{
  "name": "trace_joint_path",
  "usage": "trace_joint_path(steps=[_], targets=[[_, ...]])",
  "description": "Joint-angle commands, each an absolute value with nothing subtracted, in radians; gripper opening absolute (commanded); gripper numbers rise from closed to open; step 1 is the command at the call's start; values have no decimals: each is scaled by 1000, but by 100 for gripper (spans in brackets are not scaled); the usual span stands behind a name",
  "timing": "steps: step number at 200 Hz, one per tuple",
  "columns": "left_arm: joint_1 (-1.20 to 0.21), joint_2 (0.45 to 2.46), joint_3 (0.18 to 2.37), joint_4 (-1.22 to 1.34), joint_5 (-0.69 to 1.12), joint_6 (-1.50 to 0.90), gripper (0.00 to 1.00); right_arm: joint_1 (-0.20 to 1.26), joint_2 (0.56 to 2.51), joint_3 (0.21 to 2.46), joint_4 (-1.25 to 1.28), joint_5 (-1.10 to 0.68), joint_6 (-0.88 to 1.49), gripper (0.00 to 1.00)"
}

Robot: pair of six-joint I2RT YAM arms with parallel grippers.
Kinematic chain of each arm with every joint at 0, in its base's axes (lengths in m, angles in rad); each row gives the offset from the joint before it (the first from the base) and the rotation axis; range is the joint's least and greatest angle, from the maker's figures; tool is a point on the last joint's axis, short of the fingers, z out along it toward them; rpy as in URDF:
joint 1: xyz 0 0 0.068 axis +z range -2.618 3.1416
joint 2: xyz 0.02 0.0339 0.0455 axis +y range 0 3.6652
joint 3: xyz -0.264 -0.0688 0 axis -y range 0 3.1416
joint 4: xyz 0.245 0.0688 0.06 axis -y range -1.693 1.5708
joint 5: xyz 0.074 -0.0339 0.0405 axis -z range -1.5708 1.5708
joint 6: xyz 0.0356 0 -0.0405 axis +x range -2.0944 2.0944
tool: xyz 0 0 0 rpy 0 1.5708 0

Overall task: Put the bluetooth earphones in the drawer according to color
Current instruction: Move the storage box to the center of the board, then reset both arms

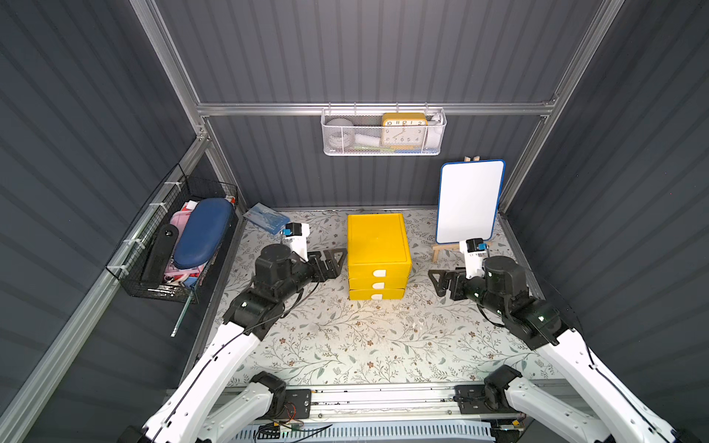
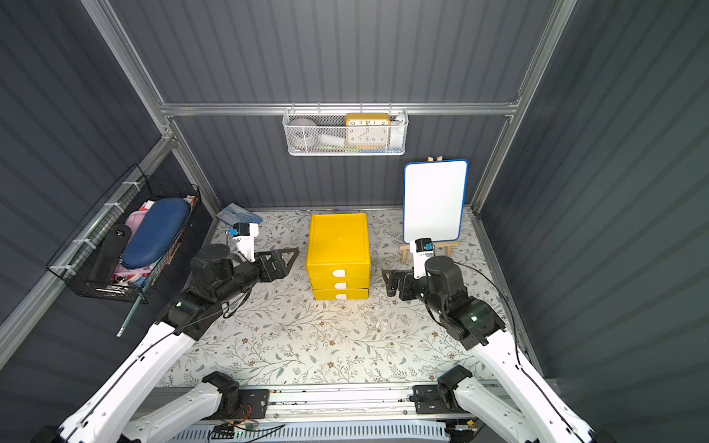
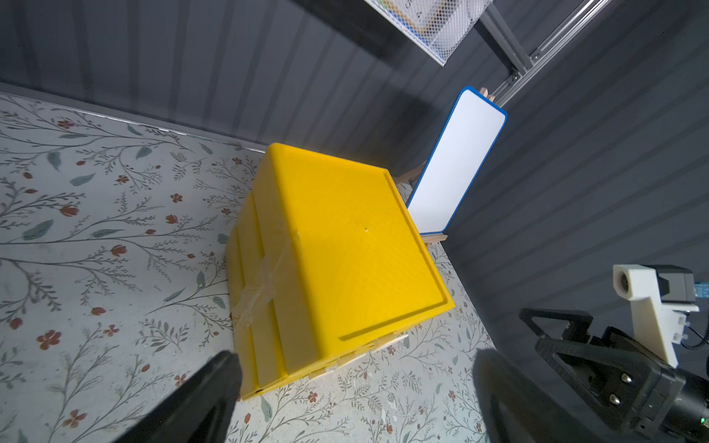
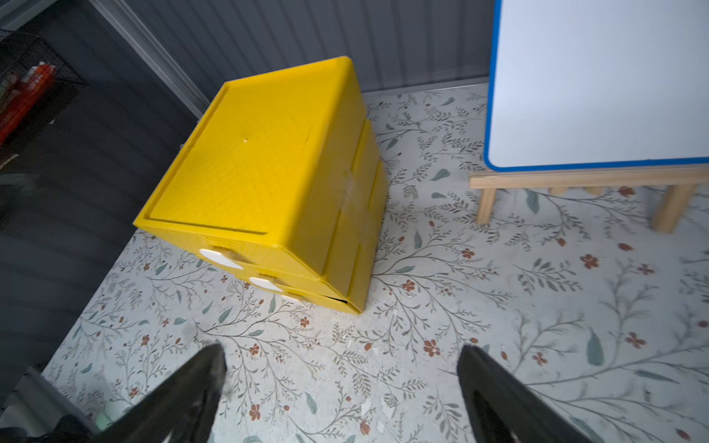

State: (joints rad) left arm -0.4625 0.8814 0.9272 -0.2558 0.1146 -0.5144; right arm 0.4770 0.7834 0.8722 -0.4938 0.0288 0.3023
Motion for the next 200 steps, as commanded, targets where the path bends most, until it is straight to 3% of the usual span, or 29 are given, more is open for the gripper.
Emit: trace_joint_path(steps=[1, 56, 87, 139, 200], targets=[[-466, 812, 823, -222, 31, -541, 99, 476, 730, 794, -477, 178, 225, 99], [-463, 890, 623, -9, -68, -474, 99, 449, 627, 517, -159, 480, 150, 99], [-449, 1044, 601, 156, -171, -357, 99, 340, 657, 408, 40, 466, 164, 99], [-326, 1234, 583, 376, -170, -191, 99, 150, 839, 272, 416, 409, 221, 99], [-252, 1333, 463, 752, -186, 30, 99, 88, 1075, 261, 653, 466, 206, 99]])
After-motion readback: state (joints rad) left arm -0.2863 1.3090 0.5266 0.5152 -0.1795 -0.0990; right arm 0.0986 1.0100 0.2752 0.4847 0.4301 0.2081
